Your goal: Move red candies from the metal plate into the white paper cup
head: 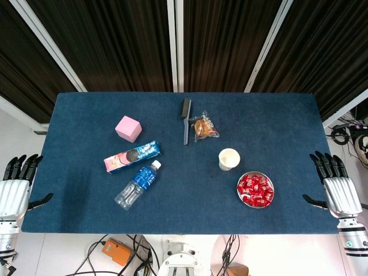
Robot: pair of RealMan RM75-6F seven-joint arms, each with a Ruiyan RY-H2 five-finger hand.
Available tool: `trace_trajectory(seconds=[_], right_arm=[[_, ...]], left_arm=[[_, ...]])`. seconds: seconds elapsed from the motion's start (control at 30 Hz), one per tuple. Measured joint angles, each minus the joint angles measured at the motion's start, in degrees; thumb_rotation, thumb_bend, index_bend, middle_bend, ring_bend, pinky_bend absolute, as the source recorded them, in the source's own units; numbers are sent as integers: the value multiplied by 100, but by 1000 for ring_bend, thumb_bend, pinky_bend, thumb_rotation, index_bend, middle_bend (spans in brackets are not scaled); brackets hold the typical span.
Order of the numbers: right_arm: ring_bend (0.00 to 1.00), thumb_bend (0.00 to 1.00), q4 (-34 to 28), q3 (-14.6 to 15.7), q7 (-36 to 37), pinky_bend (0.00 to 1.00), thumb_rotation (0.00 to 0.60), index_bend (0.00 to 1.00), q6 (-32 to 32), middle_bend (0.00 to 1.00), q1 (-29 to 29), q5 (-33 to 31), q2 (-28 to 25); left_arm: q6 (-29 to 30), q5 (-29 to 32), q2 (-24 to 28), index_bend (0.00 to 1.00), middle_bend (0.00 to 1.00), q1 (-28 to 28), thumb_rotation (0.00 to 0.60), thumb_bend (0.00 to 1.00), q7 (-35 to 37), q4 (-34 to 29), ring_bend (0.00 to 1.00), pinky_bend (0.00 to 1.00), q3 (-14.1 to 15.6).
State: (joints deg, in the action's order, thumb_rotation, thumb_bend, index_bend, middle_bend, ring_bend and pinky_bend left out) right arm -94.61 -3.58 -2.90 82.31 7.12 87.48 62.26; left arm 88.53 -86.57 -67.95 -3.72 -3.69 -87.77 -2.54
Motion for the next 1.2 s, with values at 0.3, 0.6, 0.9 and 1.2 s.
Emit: trace_trajectory(seconds=[0.3, 0.6, 0.9, 1.2], right_arm=[[205, 153, 30, 24, -396, 441, 600, 52, -204, 134, 177, 118, 151], [948, 171, 71, 48, -939, 1000, 600, 261, -981, 763, 646, 153, 354], [1000, 304, 167, 111, -1014, 1000, 600, 355, -2247, 872, 1336, -62, 677], [1000, 369, 477, 131, -1112, 1000, 600, 373, -2812, 875, 1778, -351, 1067]], left_arm=[[-101, 23, -27, 90, 87, -55, 600, 3, -13, -2, 0, 0, -10], [-54, 14, -81, 90, 87, -26, 600, 3, 83, 55, 0, 0, -5], [-27, 110, -114, 90, 87, 47, 600, 3, 197, 164, 0, 0, -9], [-26, 174, -127, 90, 87, 89, 600, 3, 262, 236, 0, 0, -22]])
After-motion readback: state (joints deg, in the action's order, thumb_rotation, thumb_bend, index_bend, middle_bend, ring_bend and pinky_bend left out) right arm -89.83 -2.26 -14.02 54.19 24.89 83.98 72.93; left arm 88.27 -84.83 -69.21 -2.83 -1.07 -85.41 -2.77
